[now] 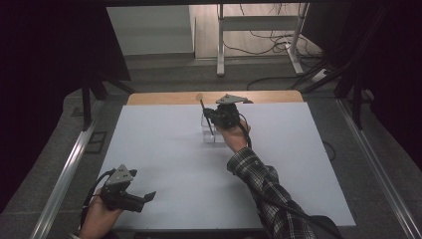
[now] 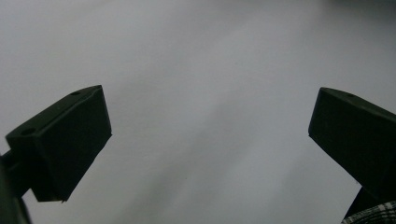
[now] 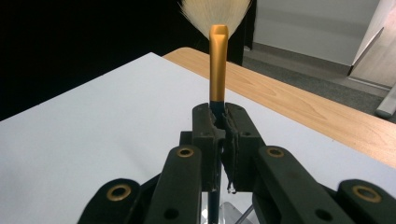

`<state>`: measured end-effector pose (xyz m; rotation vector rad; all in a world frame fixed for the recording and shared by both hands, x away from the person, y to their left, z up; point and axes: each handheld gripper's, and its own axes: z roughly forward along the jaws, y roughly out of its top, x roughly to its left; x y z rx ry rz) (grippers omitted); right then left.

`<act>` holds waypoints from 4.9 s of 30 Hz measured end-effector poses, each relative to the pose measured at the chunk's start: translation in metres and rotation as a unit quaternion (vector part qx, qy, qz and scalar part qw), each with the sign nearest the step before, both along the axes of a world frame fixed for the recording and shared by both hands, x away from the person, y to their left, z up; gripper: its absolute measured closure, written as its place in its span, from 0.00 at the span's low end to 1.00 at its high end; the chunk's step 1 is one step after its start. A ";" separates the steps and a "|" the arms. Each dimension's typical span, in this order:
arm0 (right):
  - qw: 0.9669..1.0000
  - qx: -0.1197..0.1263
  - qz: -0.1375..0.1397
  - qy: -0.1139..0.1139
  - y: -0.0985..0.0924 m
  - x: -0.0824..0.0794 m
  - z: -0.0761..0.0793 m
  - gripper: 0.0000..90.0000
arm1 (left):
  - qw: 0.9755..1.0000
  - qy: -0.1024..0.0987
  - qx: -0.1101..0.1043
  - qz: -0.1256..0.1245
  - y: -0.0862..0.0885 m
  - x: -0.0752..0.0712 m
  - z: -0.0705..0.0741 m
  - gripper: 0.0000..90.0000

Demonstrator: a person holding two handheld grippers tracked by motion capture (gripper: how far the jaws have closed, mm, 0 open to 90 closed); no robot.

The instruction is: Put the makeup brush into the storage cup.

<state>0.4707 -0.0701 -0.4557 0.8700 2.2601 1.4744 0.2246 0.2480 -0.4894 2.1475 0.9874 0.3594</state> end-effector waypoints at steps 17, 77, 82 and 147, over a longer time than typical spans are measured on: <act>1.000 -0.009 -0.004 0.009 -0.001 -0.001 -0.010 0.93 | 1.000 0.000 0.001 -0.001 0.000 0.000 0.000 0.00; 0.996 -0.081 0.007 0.036 -0.001 -0.011 0.005 0.04 | 1.000 0.002 0.006 -0.001 -0.001 0.000 -0.001 0.00; 0.996 -0.084 0.010 0.037 -0.004 -0.014 0.008 0.04 | 1.000 0.002 0.006 -0.002 -0.001 0.000 -0.001 0.00; 0.992 -0.115 0.046 0.040 -0.030 -0.066 0.011 0.03 | 1.000 0.002 0.007 -0.002 -0.002 0.000 -0.001 0.00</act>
